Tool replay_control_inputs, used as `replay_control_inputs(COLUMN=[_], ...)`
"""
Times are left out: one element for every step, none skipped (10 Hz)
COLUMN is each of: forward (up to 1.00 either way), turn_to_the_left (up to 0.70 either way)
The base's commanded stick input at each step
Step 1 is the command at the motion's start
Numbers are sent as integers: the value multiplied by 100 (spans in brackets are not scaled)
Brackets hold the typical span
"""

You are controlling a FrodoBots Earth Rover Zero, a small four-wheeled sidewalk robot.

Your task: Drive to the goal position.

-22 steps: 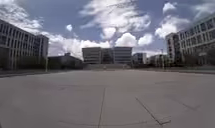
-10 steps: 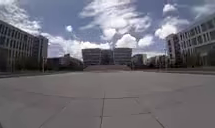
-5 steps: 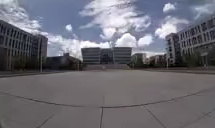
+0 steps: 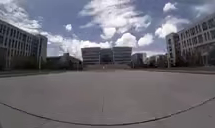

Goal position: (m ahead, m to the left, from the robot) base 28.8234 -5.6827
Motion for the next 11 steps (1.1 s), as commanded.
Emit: replay_control_inputs(forward=[100, 100, 100, 100, 100, 100, 100, 100, 100, 100, 100], turn_to_the_left=[2, 2, 2, 2, 2, 2, 2, 2, 2, 2, 2])
